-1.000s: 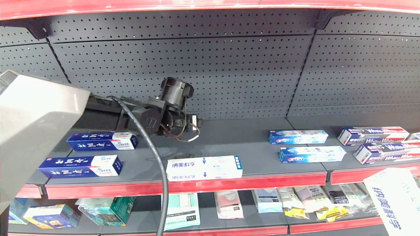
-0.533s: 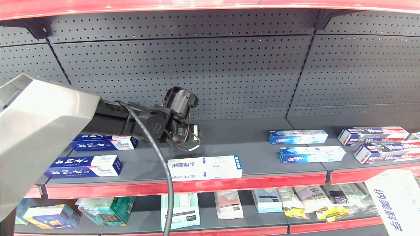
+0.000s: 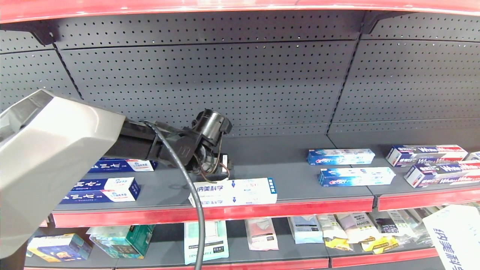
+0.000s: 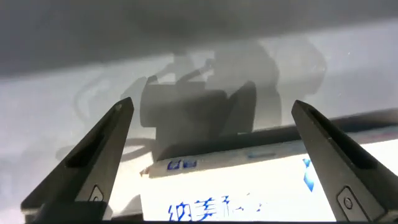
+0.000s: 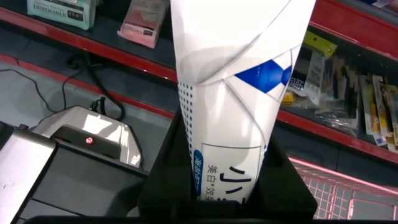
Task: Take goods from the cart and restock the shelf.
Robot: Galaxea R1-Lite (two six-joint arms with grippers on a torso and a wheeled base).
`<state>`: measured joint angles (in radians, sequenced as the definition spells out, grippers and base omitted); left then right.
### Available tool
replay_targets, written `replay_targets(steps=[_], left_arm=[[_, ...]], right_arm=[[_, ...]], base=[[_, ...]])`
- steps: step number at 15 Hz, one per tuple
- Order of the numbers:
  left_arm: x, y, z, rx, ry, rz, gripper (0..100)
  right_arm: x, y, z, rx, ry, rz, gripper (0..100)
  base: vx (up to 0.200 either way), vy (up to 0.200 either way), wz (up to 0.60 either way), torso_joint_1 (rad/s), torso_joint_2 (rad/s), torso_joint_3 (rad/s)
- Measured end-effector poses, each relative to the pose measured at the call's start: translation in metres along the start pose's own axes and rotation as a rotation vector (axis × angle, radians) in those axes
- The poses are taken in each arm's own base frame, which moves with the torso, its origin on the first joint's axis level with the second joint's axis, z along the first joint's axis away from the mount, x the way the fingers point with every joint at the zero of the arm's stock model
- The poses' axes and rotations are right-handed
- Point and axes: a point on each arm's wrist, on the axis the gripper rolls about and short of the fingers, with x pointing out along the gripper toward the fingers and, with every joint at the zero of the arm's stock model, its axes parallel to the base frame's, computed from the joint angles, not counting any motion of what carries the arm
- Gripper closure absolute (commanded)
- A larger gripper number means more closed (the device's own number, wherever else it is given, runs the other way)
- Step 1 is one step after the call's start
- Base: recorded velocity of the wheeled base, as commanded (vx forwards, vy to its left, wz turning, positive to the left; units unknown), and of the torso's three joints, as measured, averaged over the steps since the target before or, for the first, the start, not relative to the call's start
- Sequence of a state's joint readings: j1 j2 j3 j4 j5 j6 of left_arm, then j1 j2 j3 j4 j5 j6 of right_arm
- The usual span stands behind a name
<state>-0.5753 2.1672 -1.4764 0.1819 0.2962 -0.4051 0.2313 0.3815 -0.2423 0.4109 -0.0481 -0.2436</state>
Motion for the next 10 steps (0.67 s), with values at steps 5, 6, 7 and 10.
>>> replay_targets(steps=[5,6,7,10], left_arm=[[0.010,-0.017,0.007,-0.038,-0.002,-0.017,0],[0.012,-0.022,0.008,-0.055,0.001,-0.023,0],[0.013,-0.027,0.008,-0.064,0.010,-0.029,0],[0.015,-0.036,0.005,-0.071,0.040,-0.058,0]], right_arm=[[-0.001,0.000,-0.001,0.000,-0.008,0.001,100],[-0.001,0.000,-0.001,0.000,-0.008,0.001,100],[-0.001,0.000,-0.001,0.000,-0.007,0.001,100],[-0.001,0.000,-0.002,0.000,-0.006,0.001,100]], base=[[0.000,0.000,0.00,0.000,0.00,0.000],[0.000,0.000,0.00,0.000,0.00,0.000],[0.000,0.000,0.00,0.000,0.00,0.000],[0.000,0.000,0.00,0.000,0.00,0.000]])
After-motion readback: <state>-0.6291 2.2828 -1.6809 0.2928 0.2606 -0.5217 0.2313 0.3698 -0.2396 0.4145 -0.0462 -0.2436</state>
